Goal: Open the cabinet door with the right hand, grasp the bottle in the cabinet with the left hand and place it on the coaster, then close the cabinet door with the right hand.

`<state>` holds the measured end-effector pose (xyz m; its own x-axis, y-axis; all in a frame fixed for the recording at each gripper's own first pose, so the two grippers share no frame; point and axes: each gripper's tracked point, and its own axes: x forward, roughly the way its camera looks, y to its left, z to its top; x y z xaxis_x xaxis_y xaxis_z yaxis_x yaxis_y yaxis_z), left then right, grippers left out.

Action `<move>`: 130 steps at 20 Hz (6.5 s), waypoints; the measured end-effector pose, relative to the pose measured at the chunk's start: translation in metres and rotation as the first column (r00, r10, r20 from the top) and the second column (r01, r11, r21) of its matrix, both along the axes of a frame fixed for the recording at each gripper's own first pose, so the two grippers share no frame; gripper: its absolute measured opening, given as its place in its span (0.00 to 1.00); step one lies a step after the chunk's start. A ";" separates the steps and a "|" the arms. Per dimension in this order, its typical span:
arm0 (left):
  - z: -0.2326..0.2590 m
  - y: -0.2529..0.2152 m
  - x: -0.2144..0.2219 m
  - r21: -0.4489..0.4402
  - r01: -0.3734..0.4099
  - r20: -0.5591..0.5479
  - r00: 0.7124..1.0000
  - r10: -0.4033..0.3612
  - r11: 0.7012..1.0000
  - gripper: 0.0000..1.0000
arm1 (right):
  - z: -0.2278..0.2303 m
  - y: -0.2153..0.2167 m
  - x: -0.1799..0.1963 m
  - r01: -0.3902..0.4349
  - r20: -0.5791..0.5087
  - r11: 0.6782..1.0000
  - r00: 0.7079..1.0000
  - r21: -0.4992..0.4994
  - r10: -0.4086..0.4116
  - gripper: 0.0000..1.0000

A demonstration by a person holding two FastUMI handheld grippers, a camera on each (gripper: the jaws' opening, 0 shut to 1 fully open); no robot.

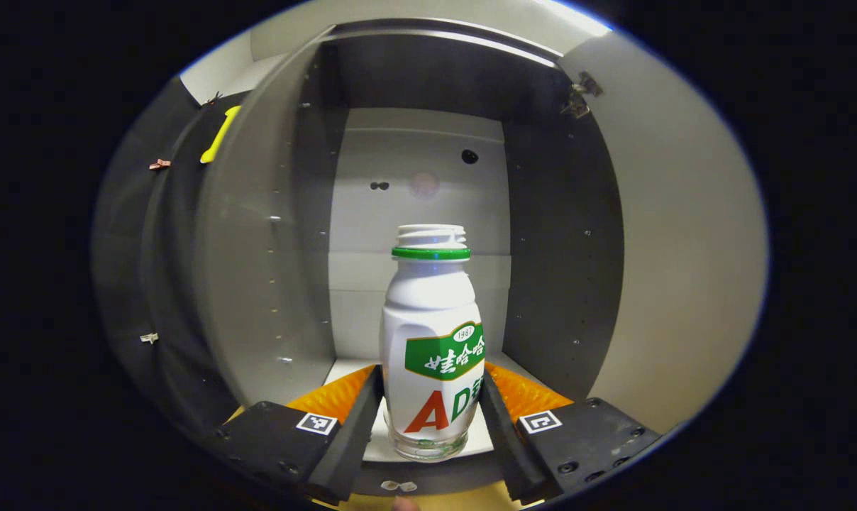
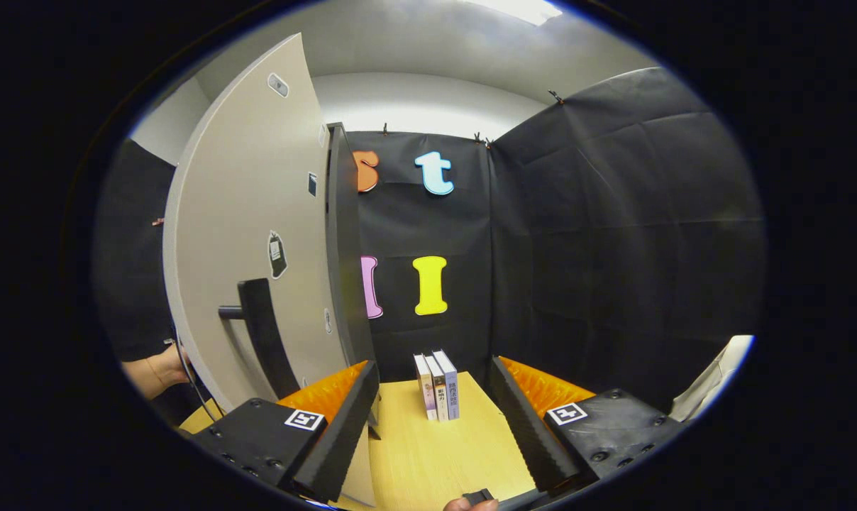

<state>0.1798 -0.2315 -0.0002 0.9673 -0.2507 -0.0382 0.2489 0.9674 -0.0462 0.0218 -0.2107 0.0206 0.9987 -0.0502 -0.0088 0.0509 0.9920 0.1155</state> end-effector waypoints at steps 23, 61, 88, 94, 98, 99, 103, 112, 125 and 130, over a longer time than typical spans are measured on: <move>-0.192 0.159 -0.201 0.016 -0.091 0.000 0.996 0.091 0.996 0.78 | 0.035 0.024 -0.010 0.059 0.100 0.998 0.993 -0.034 -0.056 0.98; -0.349 0.163 -0.278 0.071 -0.073 -0.167 0.982 0.084 0.995 0.90 | 0.015 0.001 0.014 0.150 0.096 0.984 0.985 -0.101 -0.140 0.98; -0.033 0.199 -0.220 0.064 -0.263 -0.026 0.964 0.265 0.963 0.90 | 0.010 0.018 0.018 0.049 0.004 0.998 0.999 -0.049 -0.049 0.95; -0.035 0.199 -0.220 0.066 -0.239 -0.025 0.970 0.241 0.969 0.90 | 0.007 0.044 0.014 0.017 -0.010 0.999 1.000 -0.028 -0.017 0.94; -0.034 0.199 -0.220 0.062 -0.223 -0.020 0.974 0.225 0.973 0.90 | 0.008 0.073 0.008 -0.022 -0.009 1.000 1.000 -0.022 0.021 0.94; -0.034 0.199 -0.219 0.063 -0.221 -0.019 0.975 0.222 0.973 0.90 | 0.008 0.081 0.008 -0.034 -0.009 0.999 0.999 -0.024 0.034 0.94; -0.035 0.202 -0.222 0.069 -0.215 -0.015 0.976 0.217 0.974 0.90 | 0.007 0.116 0.007 -0.083 -0.012 0.996 0.996 -0.014 0.083 0.94; -0.037 0.204 -0.227 0.073 -0.211 -0.020 0.977 0.213 0.975 0.90 | 0.005 0.177 0.015 -0.153 -0.020 0.988 0.988 0.003 0.153 0.94; -0.039 0.218 -0.224 0.068 -0.243 -0.028 0.969 0.245 0.968 0.90 | -0.007 0.303 0.030 -0.366 -0.041 0.930 0.929 0.040 0.368 0.96; -0.040 0.221 -0.219 0.075 -0.248 -0.034 0.967 0.251 0.966 0.90 | -0.018 0.322 0.024 -0.399 -0.051 0.916 0.915 0.030 0.400 0.98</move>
